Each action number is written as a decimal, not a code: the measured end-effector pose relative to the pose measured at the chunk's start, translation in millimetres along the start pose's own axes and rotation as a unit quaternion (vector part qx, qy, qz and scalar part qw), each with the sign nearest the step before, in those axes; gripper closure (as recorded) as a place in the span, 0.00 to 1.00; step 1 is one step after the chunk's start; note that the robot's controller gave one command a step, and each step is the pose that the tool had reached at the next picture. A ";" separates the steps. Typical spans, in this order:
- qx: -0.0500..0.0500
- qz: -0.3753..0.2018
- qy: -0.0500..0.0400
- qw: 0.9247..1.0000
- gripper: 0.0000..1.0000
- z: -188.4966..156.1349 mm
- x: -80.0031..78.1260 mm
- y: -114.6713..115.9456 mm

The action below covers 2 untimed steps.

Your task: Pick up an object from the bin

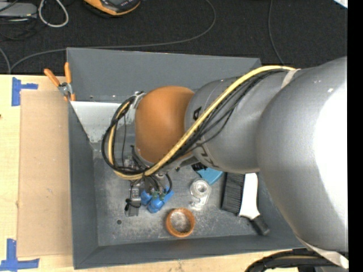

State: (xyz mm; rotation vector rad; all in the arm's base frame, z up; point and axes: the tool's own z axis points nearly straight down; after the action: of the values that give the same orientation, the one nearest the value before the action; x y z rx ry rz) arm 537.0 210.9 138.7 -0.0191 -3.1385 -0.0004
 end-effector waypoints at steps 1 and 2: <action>0.000 0.000 0.000 1.000 0.00 0.0 0.0 0.0; 0.000 0.008 0.000 1.000 0.00 0.4 0.4 0.7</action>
Offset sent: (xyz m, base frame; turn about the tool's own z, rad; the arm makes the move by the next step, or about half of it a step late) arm -0.0087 0.0122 -0.0055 0.2460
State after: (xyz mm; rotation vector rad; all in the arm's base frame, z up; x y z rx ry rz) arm 536.6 211.6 138.3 -0.0439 -3.1383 0.0000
